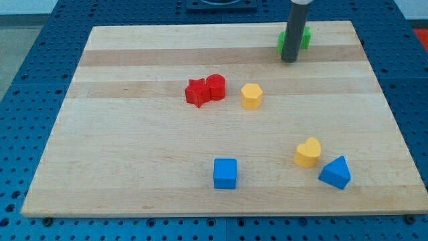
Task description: Slide blue triangle towards blue cube
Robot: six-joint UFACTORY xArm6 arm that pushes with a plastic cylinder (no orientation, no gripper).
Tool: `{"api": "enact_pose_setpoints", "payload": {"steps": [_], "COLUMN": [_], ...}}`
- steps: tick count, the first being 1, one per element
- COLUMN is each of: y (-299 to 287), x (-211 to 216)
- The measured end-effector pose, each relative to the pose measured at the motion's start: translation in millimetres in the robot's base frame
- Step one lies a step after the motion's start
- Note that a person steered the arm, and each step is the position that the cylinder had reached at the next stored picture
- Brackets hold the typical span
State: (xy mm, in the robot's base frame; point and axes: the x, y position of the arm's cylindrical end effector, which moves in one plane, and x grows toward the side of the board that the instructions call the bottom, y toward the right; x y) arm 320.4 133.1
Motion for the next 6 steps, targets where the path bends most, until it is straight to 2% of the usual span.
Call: {"api": "enact_pose_setpoints", "payload": {"steps": [1, 6], "y": [12.0, 12.0], "x": [13.6, 16.4]}}
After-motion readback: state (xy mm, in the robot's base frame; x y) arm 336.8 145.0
